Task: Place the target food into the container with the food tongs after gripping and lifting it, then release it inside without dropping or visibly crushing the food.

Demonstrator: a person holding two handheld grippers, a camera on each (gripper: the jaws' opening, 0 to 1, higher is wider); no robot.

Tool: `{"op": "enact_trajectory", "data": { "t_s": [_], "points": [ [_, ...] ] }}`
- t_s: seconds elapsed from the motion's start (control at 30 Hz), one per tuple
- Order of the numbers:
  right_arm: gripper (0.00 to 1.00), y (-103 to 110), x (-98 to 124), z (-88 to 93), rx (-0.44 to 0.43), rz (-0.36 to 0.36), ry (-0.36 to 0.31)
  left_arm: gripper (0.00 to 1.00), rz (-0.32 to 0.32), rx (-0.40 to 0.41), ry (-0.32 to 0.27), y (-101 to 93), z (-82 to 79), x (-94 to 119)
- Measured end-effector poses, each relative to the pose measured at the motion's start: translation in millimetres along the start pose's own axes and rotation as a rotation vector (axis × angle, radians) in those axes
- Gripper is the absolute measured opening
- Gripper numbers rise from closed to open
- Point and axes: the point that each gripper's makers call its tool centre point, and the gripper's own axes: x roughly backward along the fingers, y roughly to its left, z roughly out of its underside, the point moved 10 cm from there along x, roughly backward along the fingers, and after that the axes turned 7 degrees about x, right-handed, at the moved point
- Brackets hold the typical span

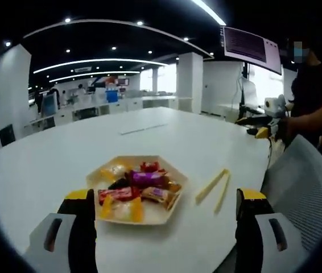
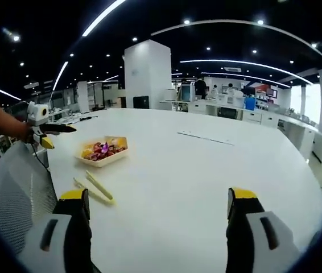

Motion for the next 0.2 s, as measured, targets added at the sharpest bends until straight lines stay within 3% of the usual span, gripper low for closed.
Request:
{"op": "enact_trajectory", "data": {
  "t_s": [0.13, 0.2],
  "points": [
    [1.0, -1.1, -0.6, -0.8, -0.018, 0.008, 0.001, 1.0, -0.014, -0.006, -0.023, -1.5, -1.8, 0.4],
    [1.0, -3.9, -1.7, 0.7, -0.034, 0.016, -0.003, 1.0, -0.022, 0.002, -0.008, -0.4, -0.5, -0.3]
  ]
}}
